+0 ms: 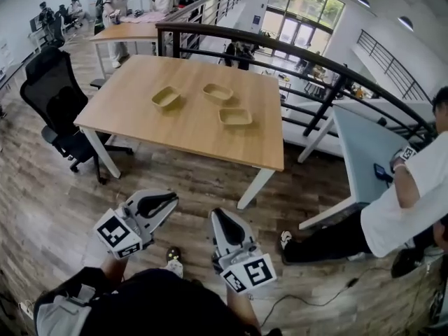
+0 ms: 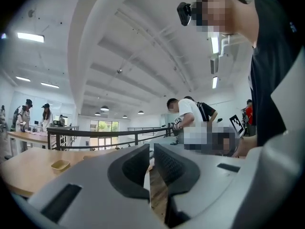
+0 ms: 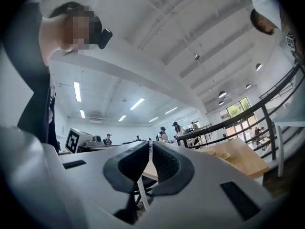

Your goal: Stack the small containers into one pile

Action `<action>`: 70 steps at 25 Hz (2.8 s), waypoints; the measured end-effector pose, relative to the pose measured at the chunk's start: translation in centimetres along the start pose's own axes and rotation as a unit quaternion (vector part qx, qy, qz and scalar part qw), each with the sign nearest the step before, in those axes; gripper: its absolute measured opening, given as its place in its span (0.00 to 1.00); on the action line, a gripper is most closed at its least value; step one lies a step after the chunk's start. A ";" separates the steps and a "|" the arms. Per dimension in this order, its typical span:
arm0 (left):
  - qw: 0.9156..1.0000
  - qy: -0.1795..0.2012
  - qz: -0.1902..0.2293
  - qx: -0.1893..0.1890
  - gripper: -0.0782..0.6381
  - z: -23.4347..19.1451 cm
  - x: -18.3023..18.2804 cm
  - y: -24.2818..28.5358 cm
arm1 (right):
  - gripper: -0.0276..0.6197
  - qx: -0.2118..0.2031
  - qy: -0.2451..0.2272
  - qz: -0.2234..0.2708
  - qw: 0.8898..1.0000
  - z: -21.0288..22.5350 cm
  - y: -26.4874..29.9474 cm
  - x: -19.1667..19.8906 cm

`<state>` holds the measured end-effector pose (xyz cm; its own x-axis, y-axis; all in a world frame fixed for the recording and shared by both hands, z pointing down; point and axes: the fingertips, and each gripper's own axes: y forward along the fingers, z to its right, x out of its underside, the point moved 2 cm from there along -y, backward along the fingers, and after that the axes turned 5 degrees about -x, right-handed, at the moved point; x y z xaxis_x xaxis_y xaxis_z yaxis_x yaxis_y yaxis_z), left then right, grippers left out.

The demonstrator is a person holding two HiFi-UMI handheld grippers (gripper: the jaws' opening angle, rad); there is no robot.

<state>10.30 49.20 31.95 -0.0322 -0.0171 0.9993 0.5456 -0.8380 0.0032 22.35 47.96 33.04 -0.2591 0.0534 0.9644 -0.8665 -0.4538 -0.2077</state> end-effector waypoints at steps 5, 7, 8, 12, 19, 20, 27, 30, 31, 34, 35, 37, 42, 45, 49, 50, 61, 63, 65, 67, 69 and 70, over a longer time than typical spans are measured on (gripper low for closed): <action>1.000 0.002 0.000 0.012 0.16 -4.3 0.8 1.2 | 0.09 0.005 -0.002 -0.007 1.000 1.6 4.3 0.8; 1.000 -0.003 0.000 0.012 0.16 -6.3 1.2 1.3 | 0.09 0.008 -0.004 -0.007 1.000 2.0 5.8 1.1; 1.000 -0.006 0.000 0.012 0.16 -7.2 1.4 1.4 | 0.09 0.009 -0.007 -0.007 1.000 2.1 6.6 1.2; 1.000 -0.021 0.001 0.022 0.16 -10.4 2.0 1.9 | 0.09 0.024 -0.012 -0.019 0.999 2.8 9.1 1.8; 0.999 -0.018 0.007 0.044 0.16 -14.0 2.5 2.2 | 0.09 0.042 -0.019 -0.029 0.999 3.3 12.8 3.2; 0.999 -0.016 0.006 0.046 0.16 -14.4 2.7 2.1 | 0.09 0.043 -0.020 -0.029 0.998 3.3 13.2 3.4; 0.999 -0.027 0.003 0.042 0.16 -16.9 3.9 1.3 | 0.09 0.041 -0.024 -0.041 0.998 3.3 15.8 4.4; 0.999 -0.032 -0.001 0.038 0.16 -17.5 4.6 1.0 | 0.09 0.037 -0.019 -0.046 0.998 3.4 16.5 4.9; 0.999 -0.033 -0.002 0.036 0.16 -17.8 4.7 0.9 | 0.09 0.036 -0.018 -0.047 0.998 3.4 16.7 4.9; 0.999 -0.041 -0.002 0.025 0.16 -19.0 5.0 0.8 | 0.09 0.030 -0.019 -0.054 0.998 3.8 17.7 5.1; 0.999 -0.043 -0.003 0.019 0.16 -19.4 5.1 0.8 | 0.09 0.027 -0.018 -0.056 0.998 4.1 18.1 5.2; 0.999 -0.043 -0.004 0.008 0.16 -20.2 5.2 0.6 | 0.09 0.020 -0.018 -0.059 0.998 4.6 18.9 5.3; 0.999 -0.034 -0.013 -0.021 0.16 -23.2 5.0 0.9 | 0.09 -0.005 -0.011 -0.051 0.999 6.6 22.1 4.9; 0.998 -0.036 -0.022 -0.041 0.16 -25.0 5.5 1.3 | 0.09 -0.026 -0.003 -0.047 0.999 7.6 24.0 5.2; 0.998 -0.033 -0.020 -0.043 0.16 -26.3 5.3 3.9 | 0.09 -0.029 -0.003 -0.046 0.999 10.2 25.1 5.0; 0.999 -0.030 -0.018 -0.040 0.16 -26.6 5.1 4.8 | 0.09 -0.027 -0.002 -0.048 0.999 11.1 25.3 4.9; 0.998 -0.026 -0.031 -0.044 0.16 -31.0 5.3 11.9 | 0.09 -0.023 0.008 -0.039 0.999 19.5 28.7 4.1; 0.998 -0.028 -0.032 -0.044 0.16 -31.5 5.1 13.0 | 0.09 -0.022 0.007 -0.040 0.999 20.7 29.1 3.9; 0.998 -0.029 -0.033 -0.041 0.16 -31.8 5.1 14.2 | 0.09 -0.021 0.006 -0.045 0.999 22.0 29.5 3.9; 0.998 -0.031 -0.038 -0.041 0.16 -32.1 5.2 15.3 | 0.09 -0.022 0.005 -0.049 0.999 23.2 30.0 4.1; 0.998 -0.030 -0.043 -0.043 0.16 -32.5 5.4 16.4 | 0.09 -0.027 0.006 -0.046 0.999 24.3 30.6 4.0; 0.998 -0.028 -0.045 -0.045 0.16 -32.7 5.3 17.0 | 0.09 -0.030 0.008 -0.044 0.999 24.9 30.8 3.9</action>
<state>-7.99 17.05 36.10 -0.0291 0.0884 0.9957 0.4655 -0.8803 0.0917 5.24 12.01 34.51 -0.1871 0.1044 0.9768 -0.9099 -0.3931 -0.1323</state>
